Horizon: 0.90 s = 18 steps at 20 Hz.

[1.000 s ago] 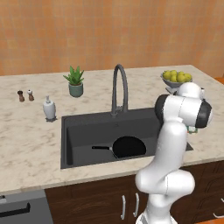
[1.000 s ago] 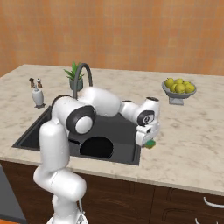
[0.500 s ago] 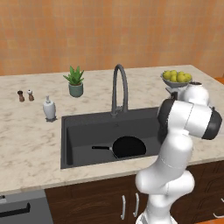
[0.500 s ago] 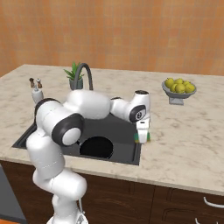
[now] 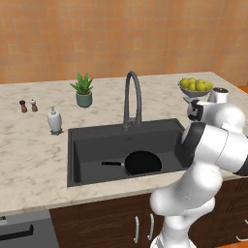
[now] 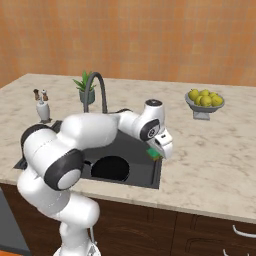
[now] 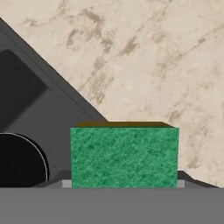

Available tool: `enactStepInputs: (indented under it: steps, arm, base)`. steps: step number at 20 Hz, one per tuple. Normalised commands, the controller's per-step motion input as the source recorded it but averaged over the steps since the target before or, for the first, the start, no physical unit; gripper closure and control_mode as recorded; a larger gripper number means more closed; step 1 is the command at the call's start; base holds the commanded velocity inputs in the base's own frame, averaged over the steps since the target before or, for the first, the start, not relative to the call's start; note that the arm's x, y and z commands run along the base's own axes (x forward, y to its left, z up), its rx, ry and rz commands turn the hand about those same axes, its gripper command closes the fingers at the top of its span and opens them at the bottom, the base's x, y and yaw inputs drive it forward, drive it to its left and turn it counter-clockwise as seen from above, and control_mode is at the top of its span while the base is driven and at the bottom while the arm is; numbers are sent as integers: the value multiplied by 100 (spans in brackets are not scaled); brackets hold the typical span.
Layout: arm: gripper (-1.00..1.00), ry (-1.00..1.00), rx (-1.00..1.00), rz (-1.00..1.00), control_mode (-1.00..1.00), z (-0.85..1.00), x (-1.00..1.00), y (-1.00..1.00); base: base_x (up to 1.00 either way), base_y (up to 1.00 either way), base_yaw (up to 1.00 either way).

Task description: Pick the pan and sponge and place them into the sink. Then turn on the water.

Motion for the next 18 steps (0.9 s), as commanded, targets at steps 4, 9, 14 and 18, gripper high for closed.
enactStepInputs:
  steps: [4, 9, 14, 18]
  arm:
    - [100, -12, 5, 75, -100, 24, -22, 0]
    - [100, -16, 3, 65, -100, 26, -25, 16]
    - [100, -7, 1, 62, -100, 14, -19, 59]
    - [100, -3, 0, 60, -100, 0, -16, 86]
  base:
    - [0, 0, 0]
    - [0, 0, 0]
    - [0, 0, 0]
    - [0, 0, 0]
